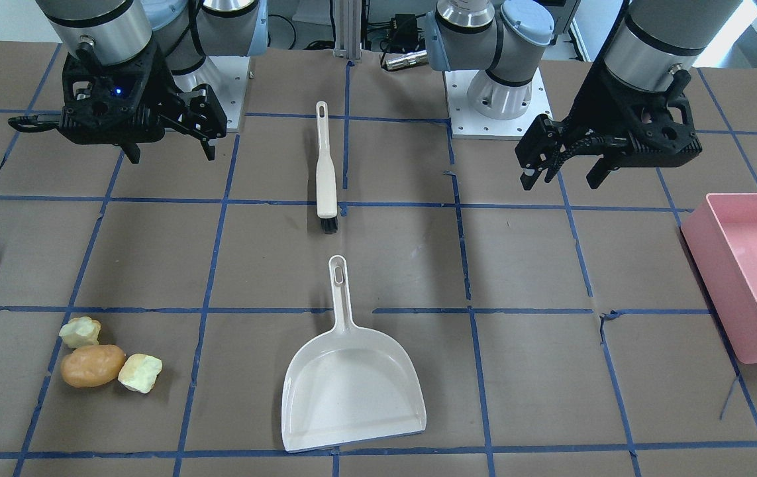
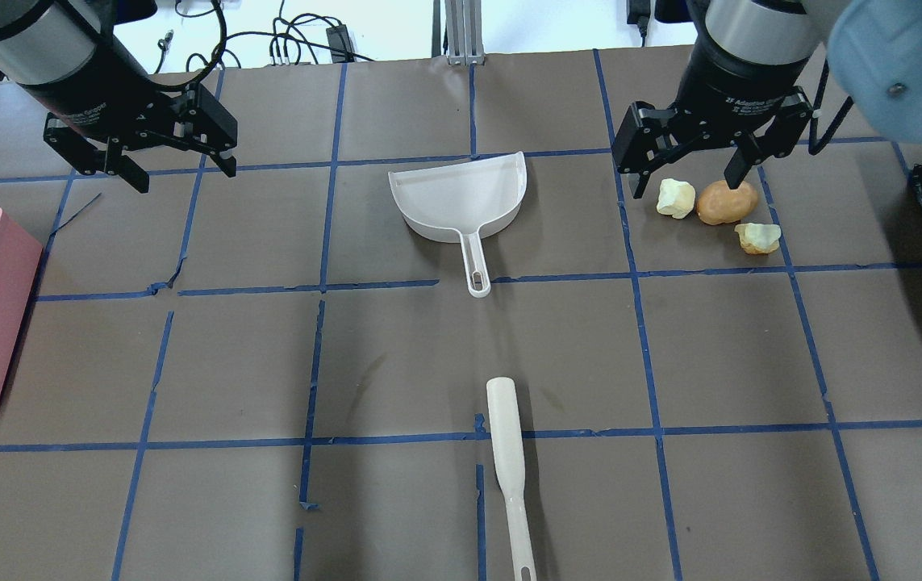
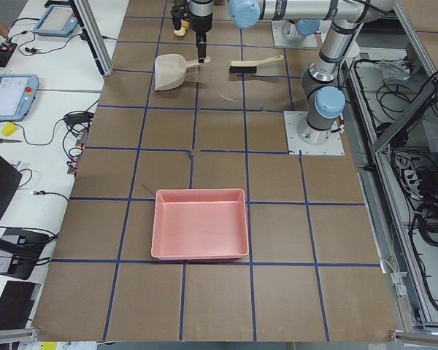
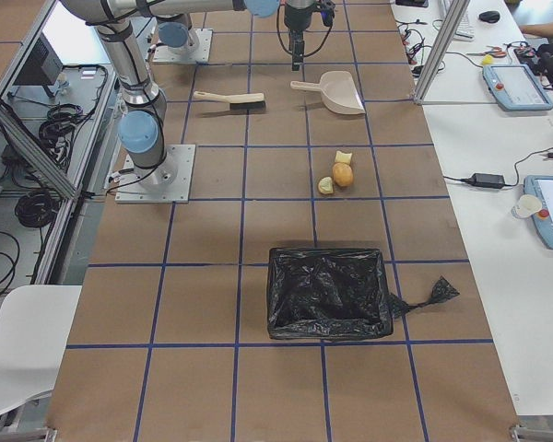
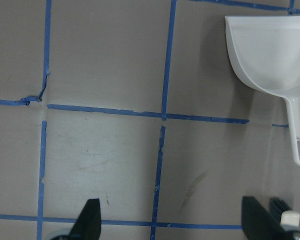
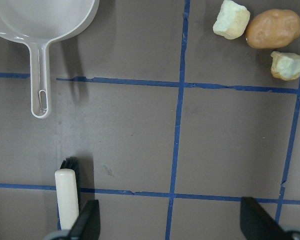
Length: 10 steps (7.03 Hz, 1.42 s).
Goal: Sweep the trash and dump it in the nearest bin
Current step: 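Move the left gripper down over the white brush handle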
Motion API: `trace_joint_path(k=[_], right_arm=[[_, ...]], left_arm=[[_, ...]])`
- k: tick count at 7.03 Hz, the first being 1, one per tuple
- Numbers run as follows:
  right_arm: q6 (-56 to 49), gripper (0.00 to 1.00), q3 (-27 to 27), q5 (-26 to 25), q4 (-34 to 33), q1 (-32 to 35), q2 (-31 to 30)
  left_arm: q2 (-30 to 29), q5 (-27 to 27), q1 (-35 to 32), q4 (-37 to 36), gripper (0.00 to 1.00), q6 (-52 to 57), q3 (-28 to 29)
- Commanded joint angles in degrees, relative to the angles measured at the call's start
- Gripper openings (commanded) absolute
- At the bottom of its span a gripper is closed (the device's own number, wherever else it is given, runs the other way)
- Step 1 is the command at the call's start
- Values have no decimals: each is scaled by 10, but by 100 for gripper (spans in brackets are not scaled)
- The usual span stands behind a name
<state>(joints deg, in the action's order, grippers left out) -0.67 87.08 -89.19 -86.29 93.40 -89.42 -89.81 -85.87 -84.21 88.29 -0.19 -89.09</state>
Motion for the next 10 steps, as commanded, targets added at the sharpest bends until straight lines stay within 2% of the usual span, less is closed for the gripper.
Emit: trace_joint_path(k=[1,4,6,8,10], right_arm=[[0,100,-1,1,4,-1,-6],[0,100,-1,1,5,-2,-6],[0,100,0,1,5,-1,-5],[0,100,-1,1,5,-1,-6],[1,100,-1,1,5,-3,-6]], left_arm=[[0,0,0,0,100,0,1],[3,3,-10,-1,100,1,-7],[3,3,-76,-22,99,-29,-23],[3,1,-192,-198,100,-166,-111],[-5,-3,-240,-359,100,-206,-217]])
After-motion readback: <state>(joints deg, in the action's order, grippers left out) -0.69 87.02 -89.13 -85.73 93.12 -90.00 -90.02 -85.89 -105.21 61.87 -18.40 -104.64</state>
